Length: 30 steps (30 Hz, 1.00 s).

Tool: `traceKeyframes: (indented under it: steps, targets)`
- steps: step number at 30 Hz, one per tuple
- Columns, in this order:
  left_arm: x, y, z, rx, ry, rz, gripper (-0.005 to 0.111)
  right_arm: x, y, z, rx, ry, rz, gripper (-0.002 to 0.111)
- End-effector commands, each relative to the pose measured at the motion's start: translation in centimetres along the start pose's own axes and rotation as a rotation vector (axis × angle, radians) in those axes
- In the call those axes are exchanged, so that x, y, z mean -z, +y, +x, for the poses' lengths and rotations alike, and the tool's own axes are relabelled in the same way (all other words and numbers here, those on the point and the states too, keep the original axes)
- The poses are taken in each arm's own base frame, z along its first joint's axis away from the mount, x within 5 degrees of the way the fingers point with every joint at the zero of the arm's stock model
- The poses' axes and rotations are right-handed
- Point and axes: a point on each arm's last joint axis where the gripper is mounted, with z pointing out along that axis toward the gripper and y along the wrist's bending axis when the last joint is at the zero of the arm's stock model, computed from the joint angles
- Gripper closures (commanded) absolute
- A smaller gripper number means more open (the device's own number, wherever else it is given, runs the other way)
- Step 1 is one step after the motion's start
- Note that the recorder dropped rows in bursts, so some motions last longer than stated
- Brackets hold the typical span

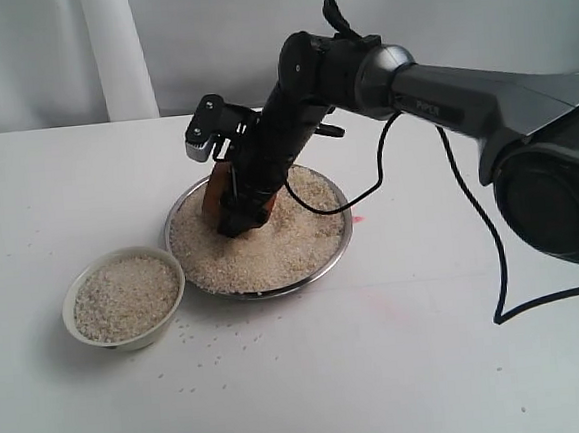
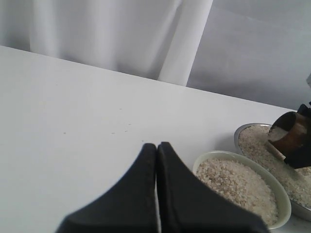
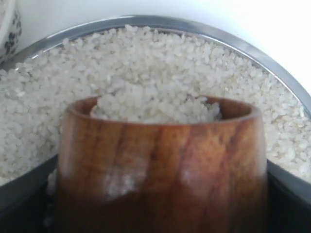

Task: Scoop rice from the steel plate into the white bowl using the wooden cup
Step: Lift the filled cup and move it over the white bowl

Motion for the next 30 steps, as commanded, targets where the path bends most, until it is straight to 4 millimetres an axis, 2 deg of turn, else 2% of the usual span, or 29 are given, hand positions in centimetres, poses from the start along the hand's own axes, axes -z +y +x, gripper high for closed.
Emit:
traceKeyframes:
  steps: [1,12,18,19,22,26,30]
  targets:
    - [0.0,-0.1,-0.2,0.005,-0.013,0.009,0.107,1.3,0.0,-0.6,0.004,-0.032,0.002,0.108]
    - [0.0,-0.1,-0.2,0.005,-0.013,0.009,0.107,5.4,0.6,-2.9,0.047,-0.142,0.013,0.108]
    - [0.0,-0.1,-0.2,0.005,-0.013,0.009,0.107,6.7,1.9,-4.6,0.098,-0.235,-0.031,0.108]
    - [0.0,-0.1,-0.2,0.005,-0.013,0.009,0.107,6.8,2.6,-5.2,0.132,-0.26,-0.055,0.108]
    - [0.0,-0.1,-0.2,0.005,-0.013,0.009,0.107,6.7,3.5,-5.7,0.182,-0.27,-0.09,0.108]
    - [0.0,-0.1,-0.2,0.005,-0.013,0.009,0.107,5.8,6.0,-7.1,0.263,-0.251,-0.131,0.108]
    - [0.0,-0.1,-0.2,0.005,-0.013,0.009,0.107,4.0,8.9,-8.0,0.408,-0.068,-0.055,0.108]
